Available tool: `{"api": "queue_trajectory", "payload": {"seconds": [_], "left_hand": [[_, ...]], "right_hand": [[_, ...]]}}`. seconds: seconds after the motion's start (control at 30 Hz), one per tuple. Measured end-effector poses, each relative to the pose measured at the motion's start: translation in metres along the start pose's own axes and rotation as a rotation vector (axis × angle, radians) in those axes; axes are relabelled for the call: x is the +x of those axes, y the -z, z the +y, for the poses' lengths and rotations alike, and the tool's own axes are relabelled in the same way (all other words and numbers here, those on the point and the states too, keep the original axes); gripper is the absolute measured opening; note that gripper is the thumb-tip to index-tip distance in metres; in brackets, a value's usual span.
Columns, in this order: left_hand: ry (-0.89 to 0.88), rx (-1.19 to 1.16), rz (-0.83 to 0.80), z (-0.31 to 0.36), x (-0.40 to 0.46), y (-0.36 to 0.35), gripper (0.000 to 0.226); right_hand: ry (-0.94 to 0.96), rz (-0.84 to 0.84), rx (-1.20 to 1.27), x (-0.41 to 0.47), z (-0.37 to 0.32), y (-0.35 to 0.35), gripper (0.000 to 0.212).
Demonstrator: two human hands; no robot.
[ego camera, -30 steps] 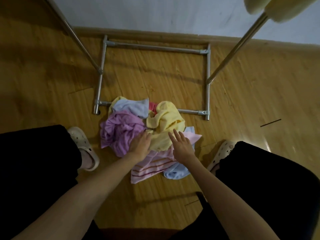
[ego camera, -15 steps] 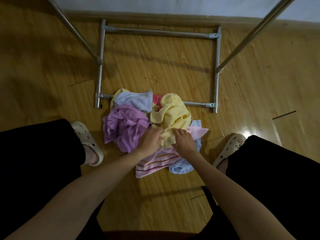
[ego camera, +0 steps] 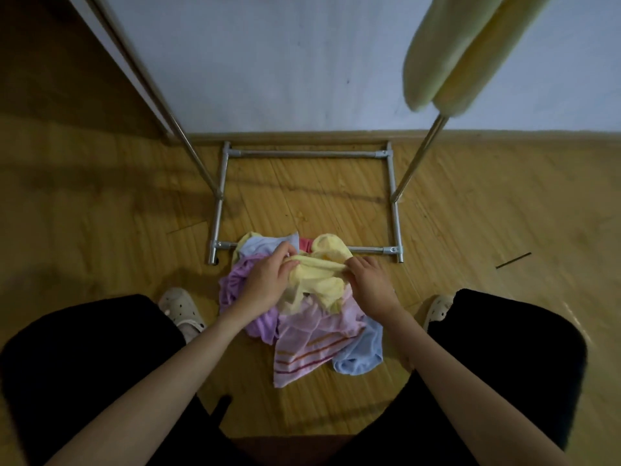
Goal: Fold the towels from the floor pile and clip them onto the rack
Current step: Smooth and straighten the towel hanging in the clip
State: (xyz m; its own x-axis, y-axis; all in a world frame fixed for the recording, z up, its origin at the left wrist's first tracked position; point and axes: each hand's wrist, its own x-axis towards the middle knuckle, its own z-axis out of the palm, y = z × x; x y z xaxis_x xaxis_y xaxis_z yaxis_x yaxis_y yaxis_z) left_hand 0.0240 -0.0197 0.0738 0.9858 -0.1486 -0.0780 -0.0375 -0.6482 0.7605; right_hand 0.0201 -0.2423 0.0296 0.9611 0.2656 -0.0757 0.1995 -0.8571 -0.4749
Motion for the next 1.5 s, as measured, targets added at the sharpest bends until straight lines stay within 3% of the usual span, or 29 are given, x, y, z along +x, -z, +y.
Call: {"api": "queue_trajectory", "payload": {"seconds": [0.2, 0.37, 0.47, 0.57, 0.73, 0.87, 1.2, 1.4, 1.5], "left_hand": [[-0.122, -0.110, 0.005, 0.072, -0.008, 0.050, 0.010], [-0.236, -0.158, -0.015, 0.135, -0.005, 0.091, 0.006], [-0.254, -0.168, 0.009, 0.161, -0.002, 0.109, 0.007], [-0.256, -0.188, 0.023, 0.181, 0.000, 0.122, 0.006], [-0.246, -0.166, 0.020, 0.204, -0.003, 0.134, 0.007], [-0.234, -0.170, 0.023, 0.212, -0.004, 0.142, 0.010], [-0.152, -0.148, -0.008, 0.219, -0.001, 0.147, 0.007], [-0.123, -0.255, -0.178, 0.200, 0.003, 0.143, 0.010], [-0.122, -0.185, -0.208, 0.184, -0.005, 0.142, 0.011]], "right_hand": [[0.026, 0.189, 0.031, -0.009, -0.035, 0.058, 0.019], [0.081, 0.321, 0.057, -0.019, -0.066, 0.096, 0.010], [0.127, 0.418, 0.106, -0.028, -0.083, 0.119, 0.019], [0.265, 0.556, 0.095, -0.040, -0.098, 0.144, 0.024], [0.663, 0.882, -0.059, -0.052, -0.122, 0.174, 0.024], [0.817, 0.995, -0.148, -0.050, -0.137, 0.183, 0.032], [0.978, 0.922, -0.206, -0.038, -0.156, 0.196, 0.019], [0.843, 0.845, -0.036, -0.029, -0.162, 0.222, 0.009], [0.759, 0.785, 0.012, -0.023, -0.162, 0.227, 0.010]]}}
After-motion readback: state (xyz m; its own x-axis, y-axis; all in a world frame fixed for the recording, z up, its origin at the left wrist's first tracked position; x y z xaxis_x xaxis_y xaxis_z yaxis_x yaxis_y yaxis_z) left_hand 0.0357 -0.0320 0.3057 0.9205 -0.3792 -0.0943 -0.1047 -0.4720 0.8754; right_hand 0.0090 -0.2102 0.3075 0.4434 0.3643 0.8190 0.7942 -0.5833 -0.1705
